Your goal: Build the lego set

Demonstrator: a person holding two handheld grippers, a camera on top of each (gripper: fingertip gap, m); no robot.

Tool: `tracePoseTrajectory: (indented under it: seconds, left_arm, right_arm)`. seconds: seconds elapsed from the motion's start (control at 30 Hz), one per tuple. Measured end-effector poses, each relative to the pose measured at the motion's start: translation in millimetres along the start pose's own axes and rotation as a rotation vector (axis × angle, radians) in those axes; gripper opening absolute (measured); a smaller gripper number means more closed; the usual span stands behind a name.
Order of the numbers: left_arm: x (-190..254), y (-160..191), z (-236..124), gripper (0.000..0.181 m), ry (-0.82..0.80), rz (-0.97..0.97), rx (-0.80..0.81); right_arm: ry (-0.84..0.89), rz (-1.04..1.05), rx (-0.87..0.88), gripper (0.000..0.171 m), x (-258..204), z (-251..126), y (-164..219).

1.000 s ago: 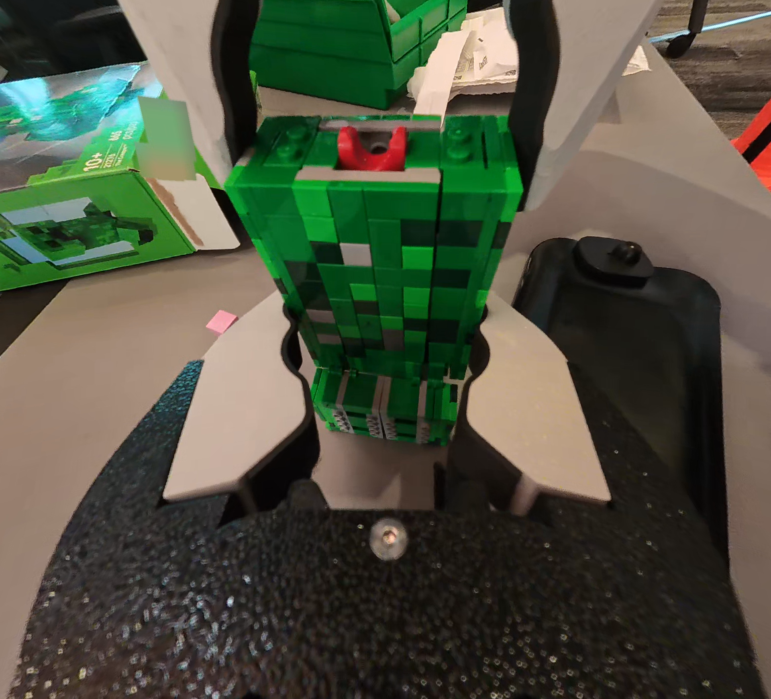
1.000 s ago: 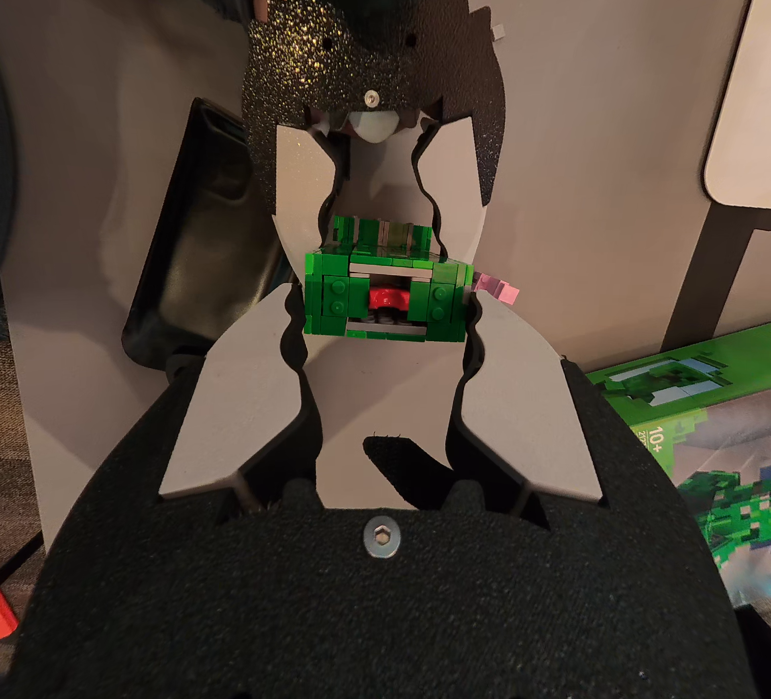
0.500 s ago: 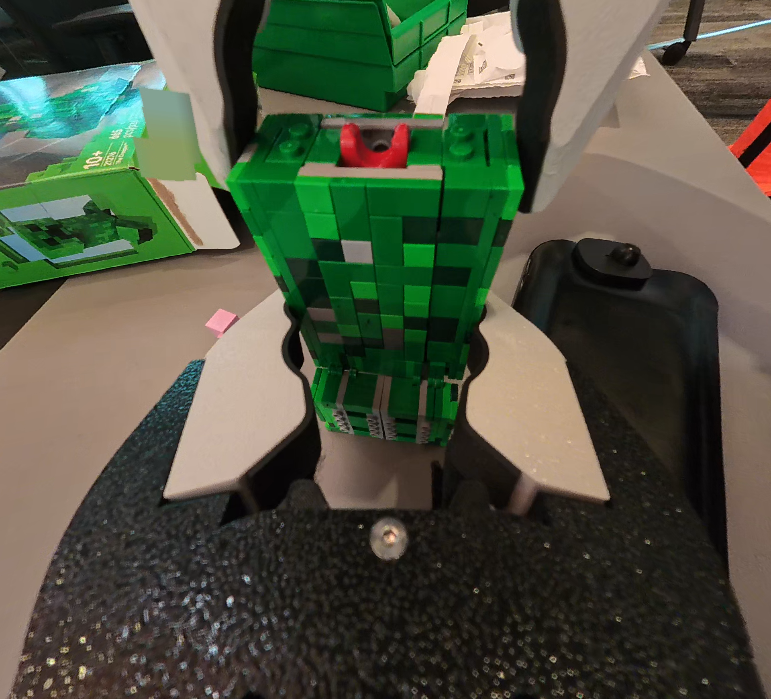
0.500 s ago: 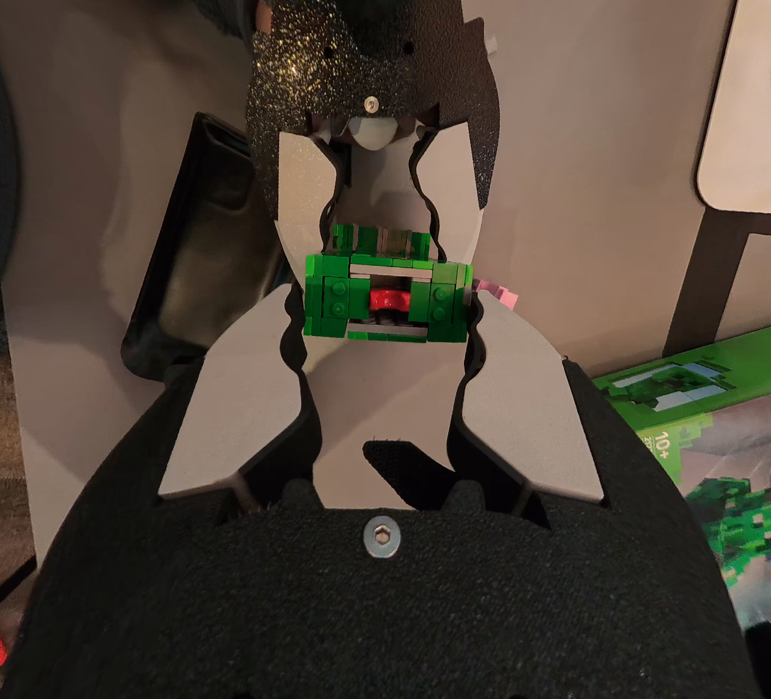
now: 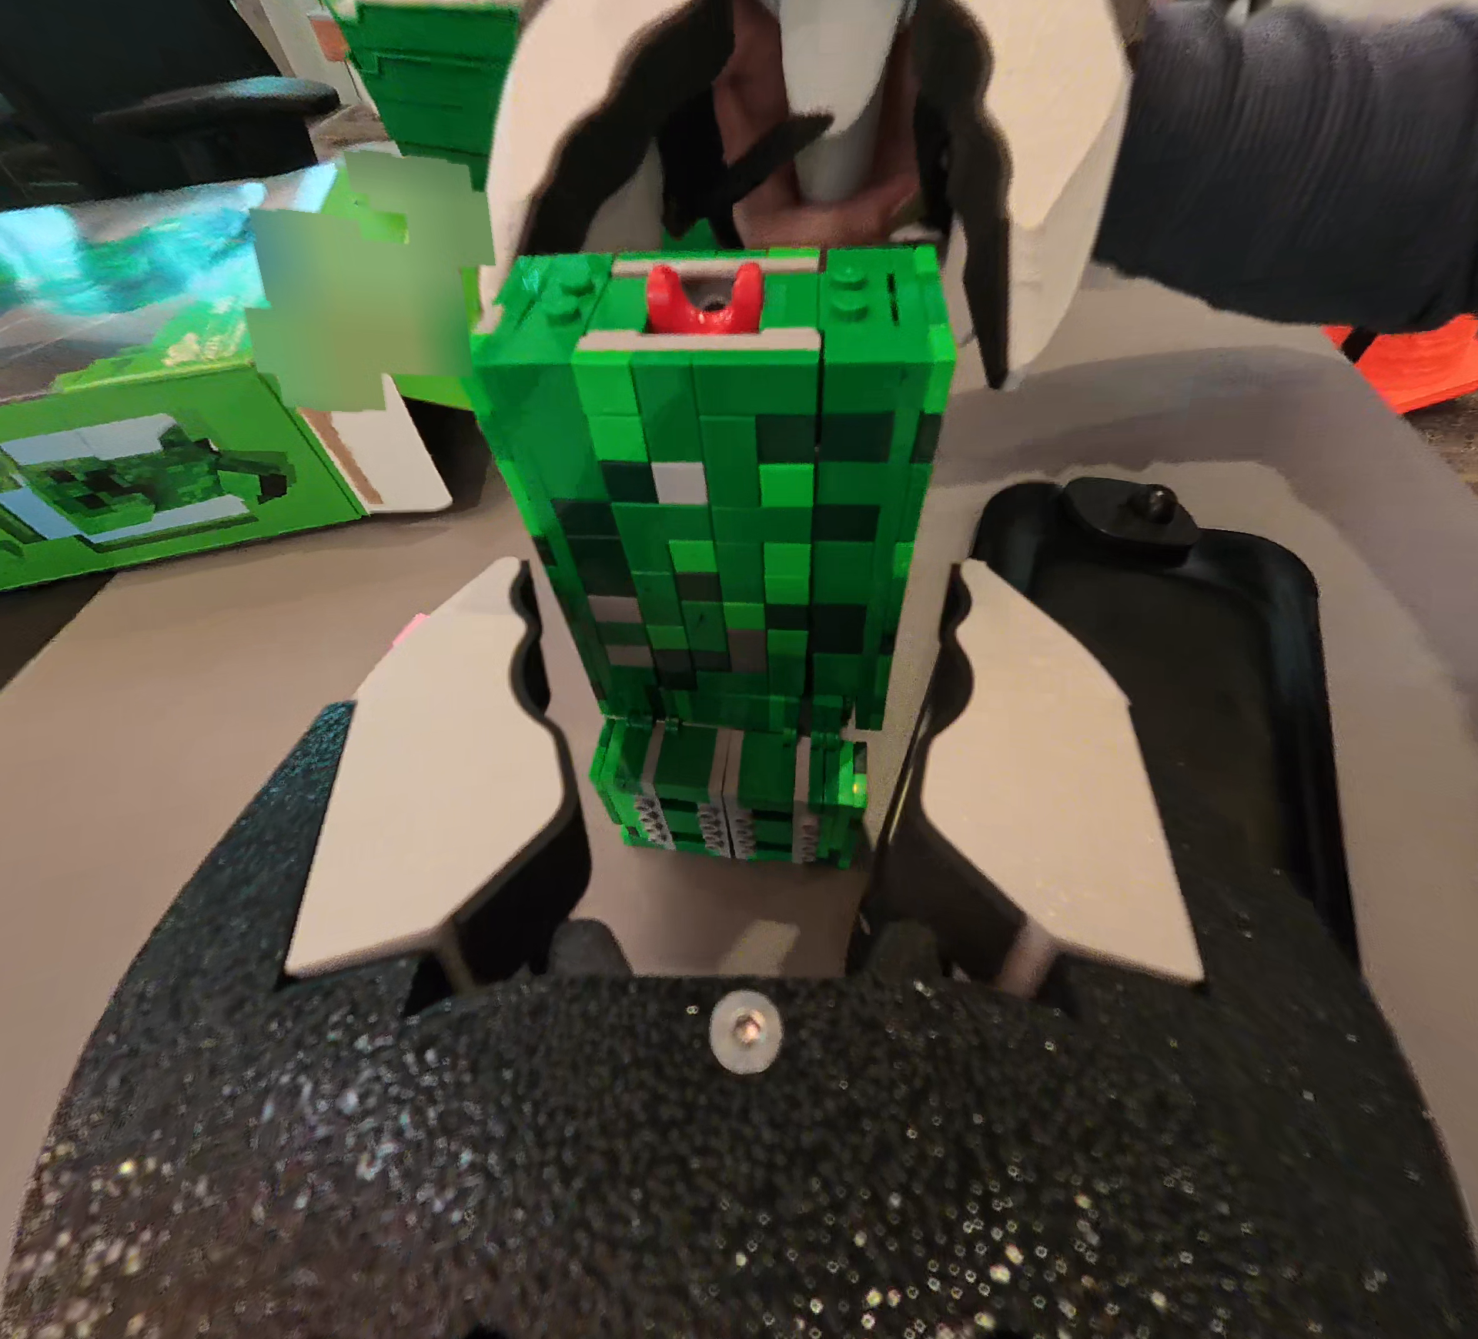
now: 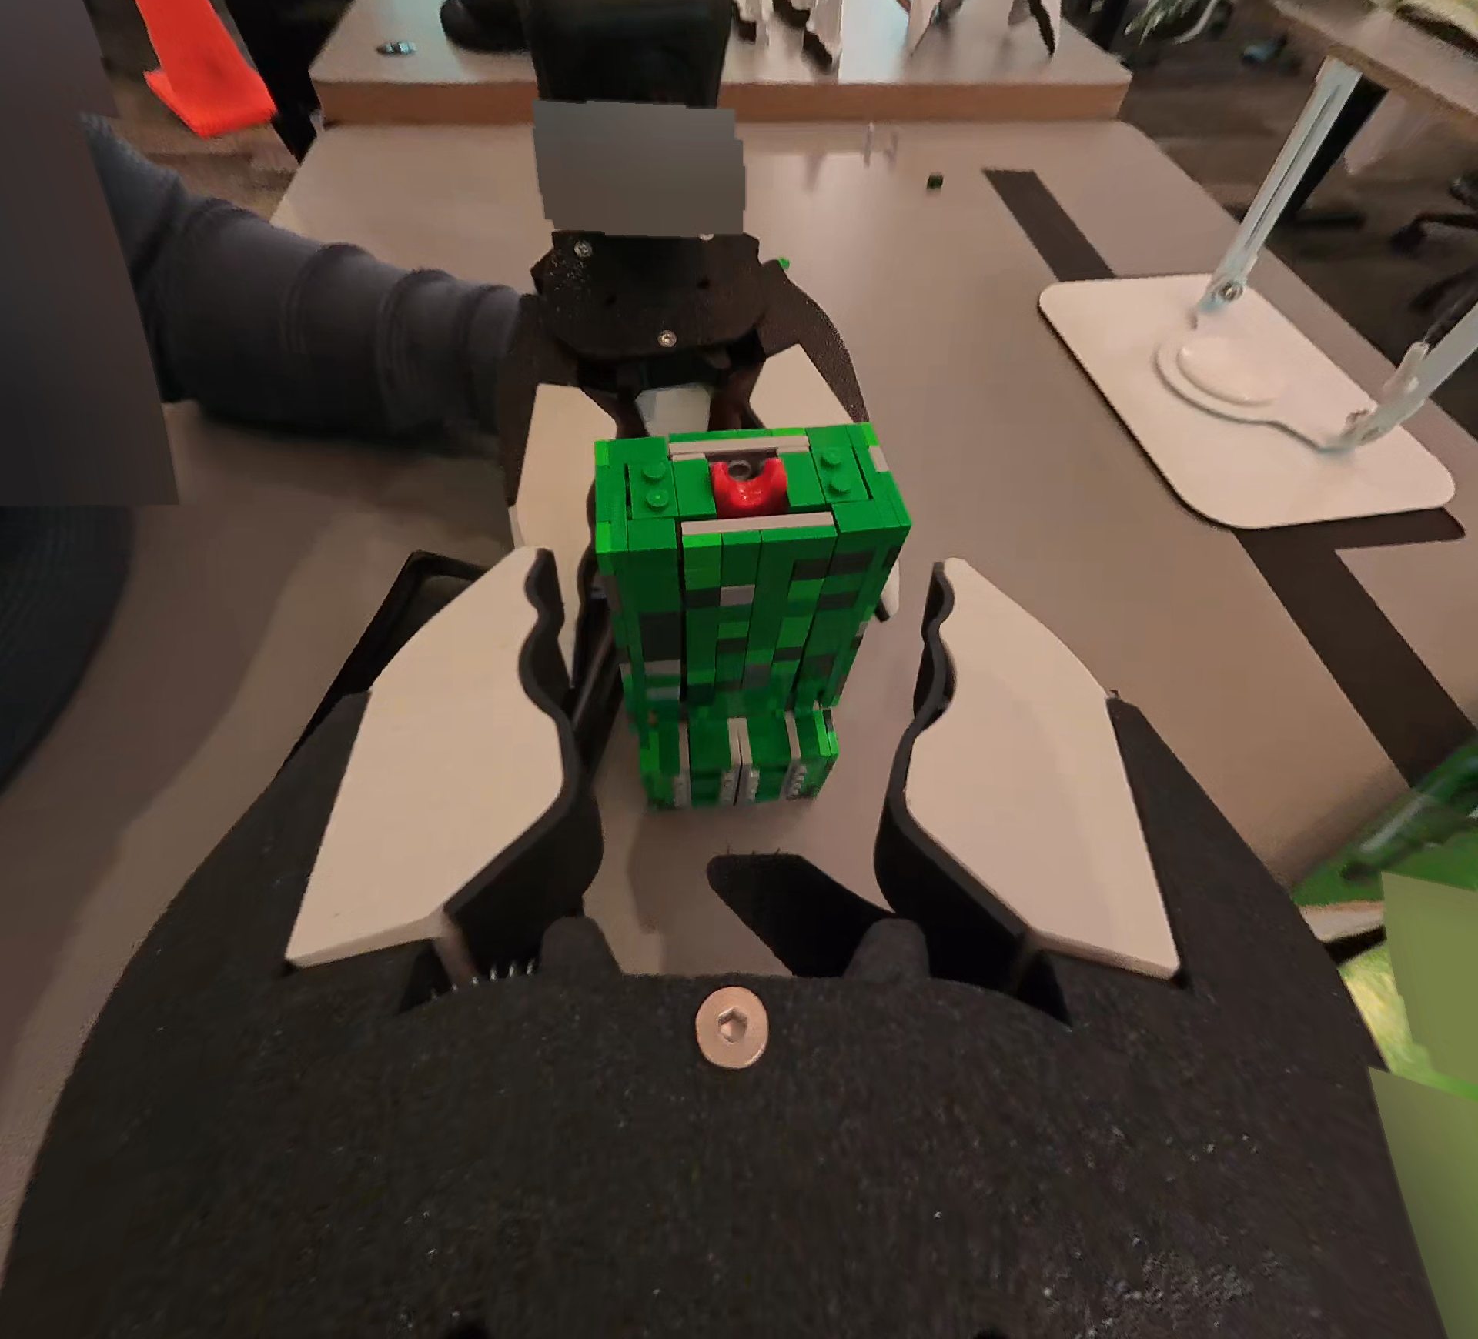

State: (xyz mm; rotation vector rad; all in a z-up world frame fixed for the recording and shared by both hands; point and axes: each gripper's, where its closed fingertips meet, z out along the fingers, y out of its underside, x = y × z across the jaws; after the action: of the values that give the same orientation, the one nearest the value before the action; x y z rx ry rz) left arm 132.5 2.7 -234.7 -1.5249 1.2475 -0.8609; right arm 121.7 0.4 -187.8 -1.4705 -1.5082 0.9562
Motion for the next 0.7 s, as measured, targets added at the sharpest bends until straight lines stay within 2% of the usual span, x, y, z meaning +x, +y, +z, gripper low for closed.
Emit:
tracePoseTrajectory:
  seconds: [0.2,0.3,0.43,0.7]
  left_arm:
    - [0,-44,-26,0.08,0.032,-0.01,0.229]
    - [-1,-49,-29,0.078,0.04,-0.02,0.237]
    - [-2,-47,-26,0.073,0.028,-0.02,0.217]
    - [-3,-47,-27,0.07,0.02,-0.03,0.236]
  right_arm:
    - [-0.084,0.026,0.127,0.083,0,-3,-10]
    - [-0.114,0.037,0.134,0.082,0,1,-7]
    - [-0.138,0.044,0.171,0.071,0,3,-6]
    - [-0.142,0.045,0.182,0.071,1,3,-6]
